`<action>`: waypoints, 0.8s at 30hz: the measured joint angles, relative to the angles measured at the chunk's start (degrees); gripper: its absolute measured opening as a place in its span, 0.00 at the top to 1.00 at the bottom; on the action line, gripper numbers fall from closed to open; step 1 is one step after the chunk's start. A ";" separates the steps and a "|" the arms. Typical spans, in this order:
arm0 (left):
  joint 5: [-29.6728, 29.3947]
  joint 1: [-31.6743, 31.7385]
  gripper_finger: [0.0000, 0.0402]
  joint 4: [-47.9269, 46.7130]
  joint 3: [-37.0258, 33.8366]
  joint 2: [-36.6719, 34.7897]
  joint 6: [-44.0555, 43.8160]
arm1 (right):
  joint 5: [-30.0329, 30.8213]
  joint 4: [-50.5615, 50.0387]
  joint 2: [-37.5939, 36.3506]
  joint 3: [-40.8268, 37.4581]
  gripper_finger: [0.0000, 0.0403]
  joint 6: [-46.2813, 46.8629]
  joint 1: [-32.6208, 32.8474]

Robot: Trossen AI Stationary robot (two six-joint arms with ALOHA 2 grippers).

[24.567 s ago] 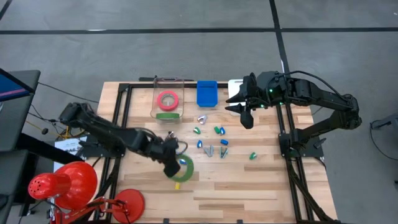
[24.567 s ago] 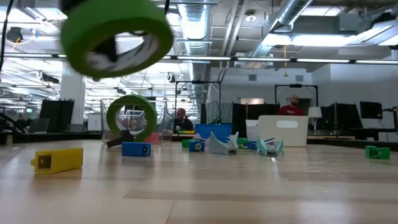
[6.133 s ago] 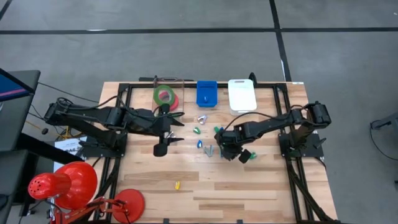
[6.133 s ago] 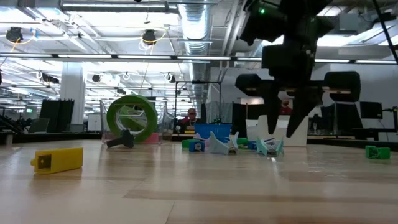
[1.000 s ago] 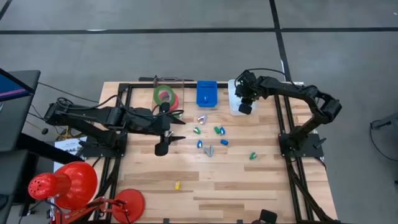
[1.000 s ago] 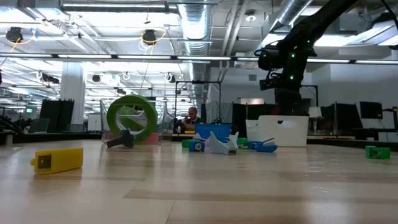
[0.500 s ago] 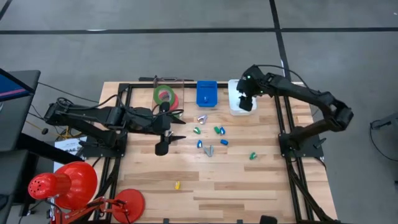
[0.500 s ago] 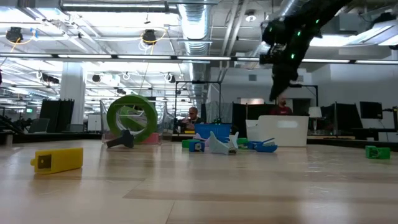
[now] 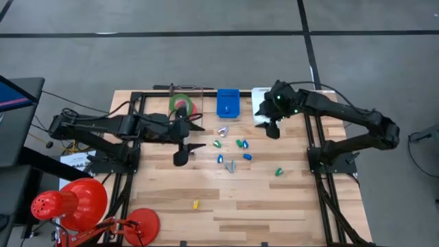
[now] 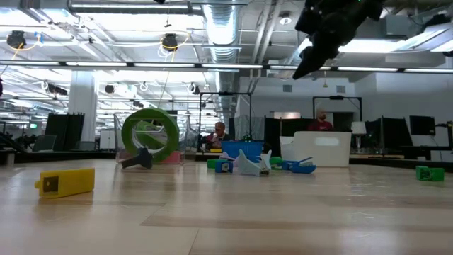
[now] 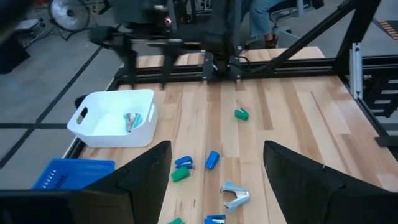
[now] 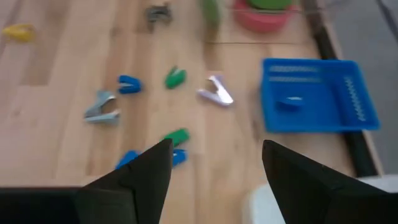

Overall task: Pick and place Stapler, Stapler remover, tape
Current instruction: Put the blue stapler into the blue bin

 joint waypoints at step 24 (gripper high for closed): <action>0.01 7.38 0.39 2.45 0.01 0.00 -3.70 | 2.40 -5.42 4.28 -0.08 0.41 9.75 17.52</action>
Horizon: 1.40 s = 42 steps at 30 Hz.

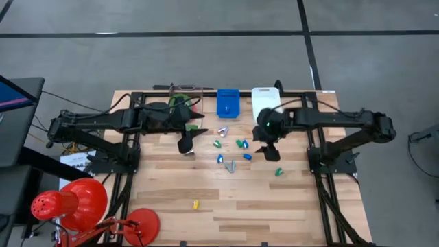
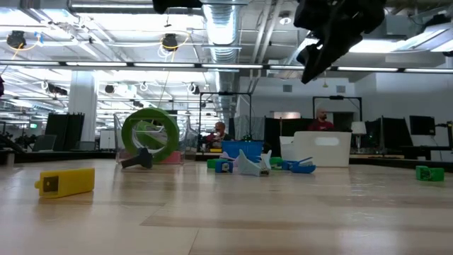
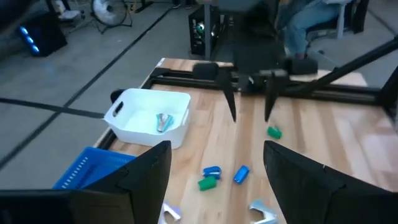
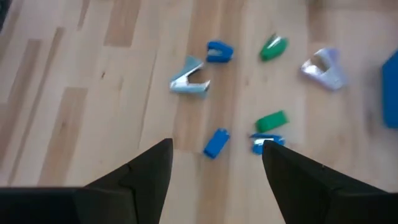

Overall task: Pick and place Stapler, Stapler remover, tape
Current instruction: Put the blue stapler into the blue bin

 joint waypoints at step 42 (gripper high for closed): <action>-0.01 0.00 0.39 0.26 -0.01 0.00 -0.98 | 11.59 7.86 28.53 0.02 0.65 21.93 7.26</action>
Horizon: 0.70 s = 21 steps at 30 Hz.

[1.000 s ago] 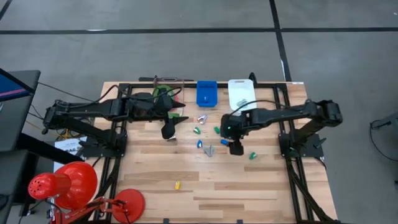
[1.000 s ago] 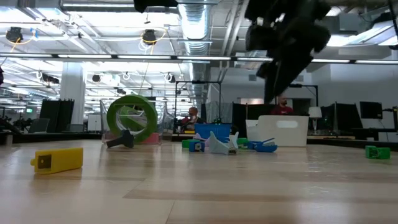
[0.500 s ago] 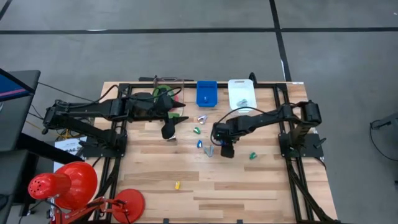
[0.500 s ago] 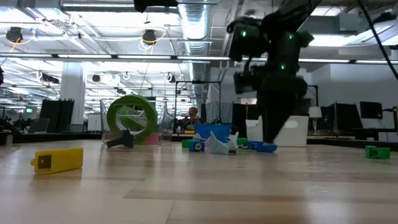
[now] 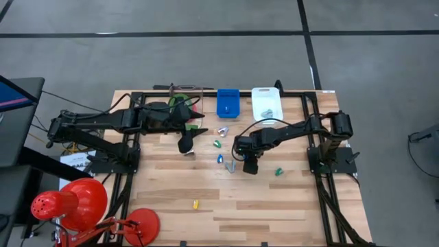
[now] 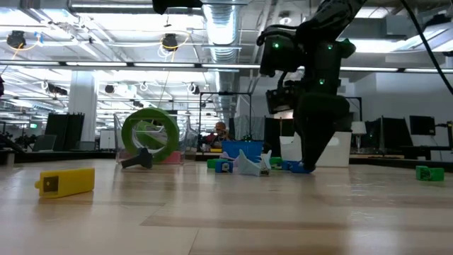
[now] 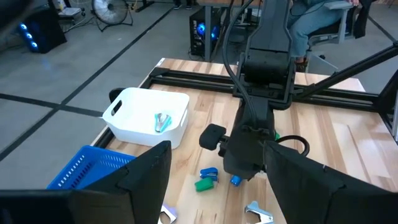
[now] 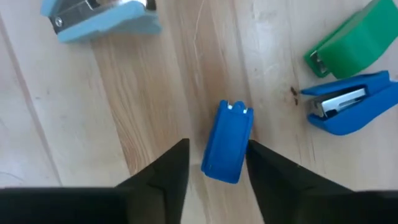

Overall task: Pick and place Stapler, Stapler remover, tape
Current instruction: Put the blue stapler into the blue bin

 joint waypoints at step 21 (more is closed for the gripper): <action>0.00 0.00 0.39 0.07 0.00 0.00 0.02 | -0.01 -0.42 0.15 0.00 0.84 -0.59 -0.02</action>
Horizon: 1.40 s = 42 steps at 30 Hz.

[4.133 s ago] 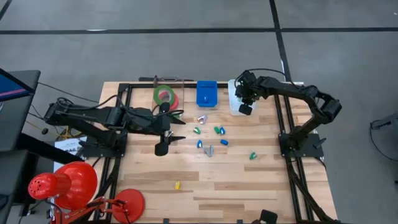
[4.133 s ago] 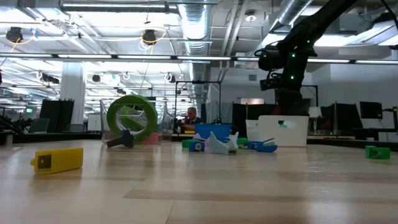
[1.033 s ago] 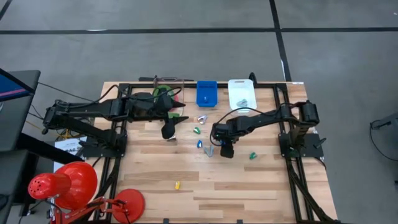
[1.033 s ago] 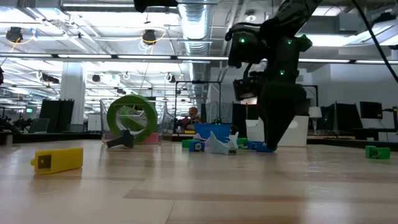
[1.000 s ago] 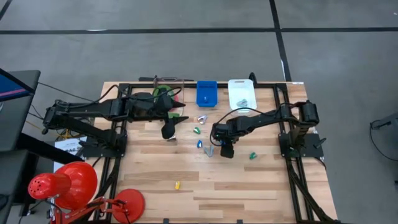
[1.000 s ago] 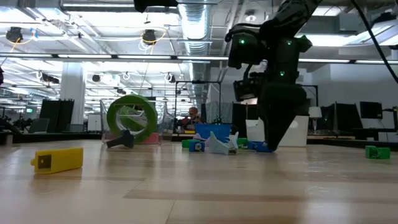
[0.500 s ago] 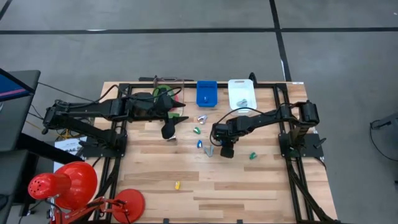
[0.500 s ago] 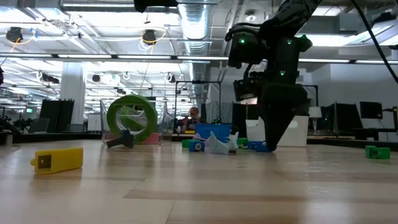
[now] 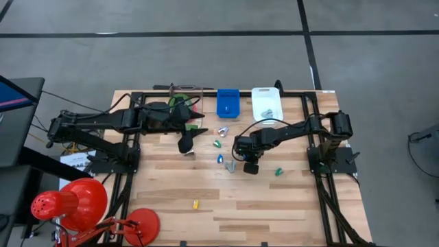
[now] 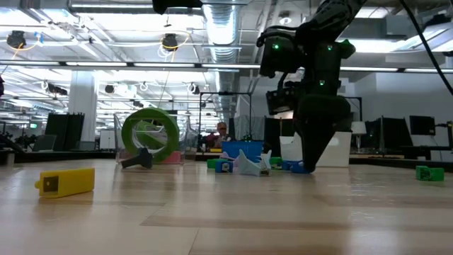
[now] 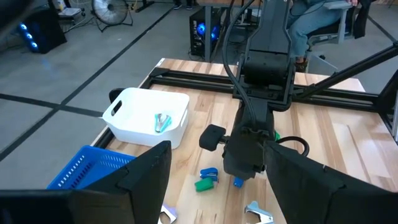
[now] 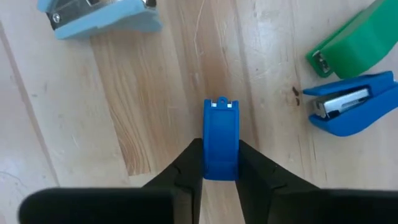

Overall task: Pick and place Stapler, Stapler remover, tape
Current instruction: Put the blue stapler into the blue bin

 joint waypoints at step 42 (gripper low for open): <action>0.00 0.00 0.39 2.34 0.01 0.00 -0.01 | 0.02 5.96 -14.76 16.05 0.85 -8.91 -21.58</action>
